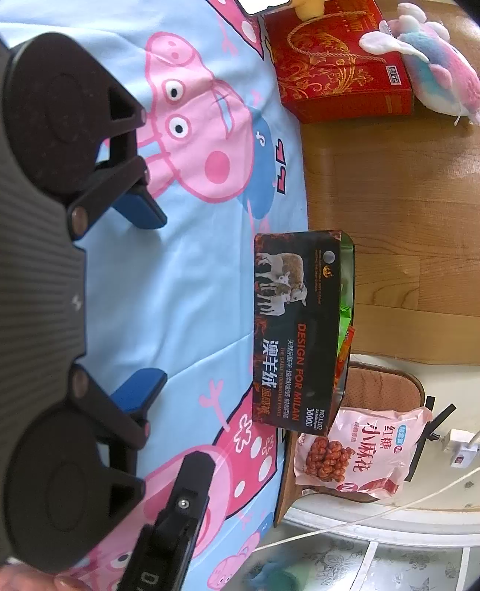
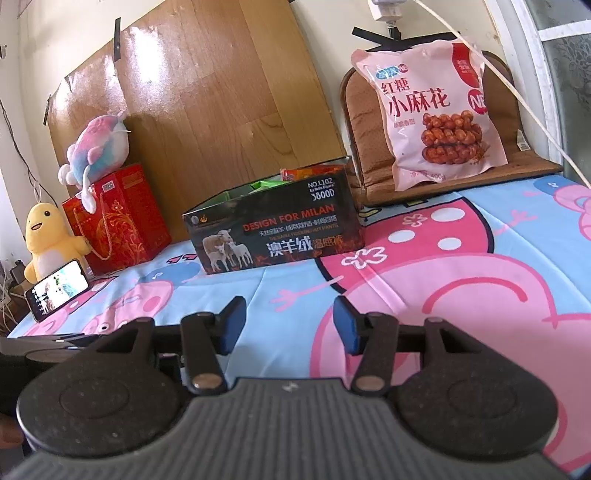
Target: Organize snacks
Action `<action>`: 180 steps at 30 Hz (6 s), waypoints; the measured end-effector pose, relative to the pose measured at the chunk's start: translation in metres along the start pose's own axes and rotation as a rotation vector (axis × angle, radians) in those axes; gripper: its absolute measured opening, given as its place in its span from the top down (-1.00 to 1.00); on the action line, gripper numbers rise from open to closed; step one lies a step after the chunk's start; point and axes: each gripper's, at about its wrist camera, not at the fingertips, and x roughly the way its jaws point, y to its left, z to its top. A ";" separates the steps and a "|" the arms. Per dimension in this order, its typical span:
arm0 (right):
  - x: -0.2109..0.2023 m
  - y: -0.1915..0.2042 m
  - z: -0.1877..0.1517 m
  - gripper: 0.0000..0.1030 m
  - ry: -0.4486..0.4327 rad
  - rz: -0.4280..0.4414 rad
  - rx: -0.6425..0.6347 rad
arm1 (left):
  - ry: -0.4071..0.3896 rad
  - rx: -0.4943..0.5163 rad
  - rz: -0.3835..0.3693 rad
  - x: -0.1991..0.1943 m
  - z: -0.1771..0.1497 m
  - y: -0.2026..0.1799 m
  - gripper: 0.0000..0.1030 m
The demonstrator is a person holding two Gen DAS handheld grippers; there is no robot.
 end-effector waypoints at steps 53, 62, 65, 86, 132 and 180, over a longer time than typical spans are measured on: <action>0.004 -0.001 0.001 -0.17 0.017 0.041 0.002 | 0.011 -0.015 -0.017 0.004 0.003 0.001 -0.83; 0.003 -0.001 0.001 -0.18 0.006 0.049 0.005 | 0.014 -0.011 0.001 0.004 0.003 0.001 -0.83; 0.001 -0.002 0.000 -0.19 -0.003 0.052 0.010 | 0.017 -0.009 0.006 0.004 0.003 0.000 -0.84; -0.005 -0.001 -0.001 -0.22 -0.026 0.061 0.008 | 0.024 -0.009 0.030 0.003 0.002 0.000 -0.96; -0.005 0.005 -0.002 -0.30 0.058 -0.054 -0.023 | 0.027 0.017 0.119 -0.013 0.003 -0.003 -1.00; -0.053 0.035 0.010 -0.54 -0.006 -0.013 -0.096 | 0.008 0.035 0.134 -0.069 0.000 -0.010 -1.00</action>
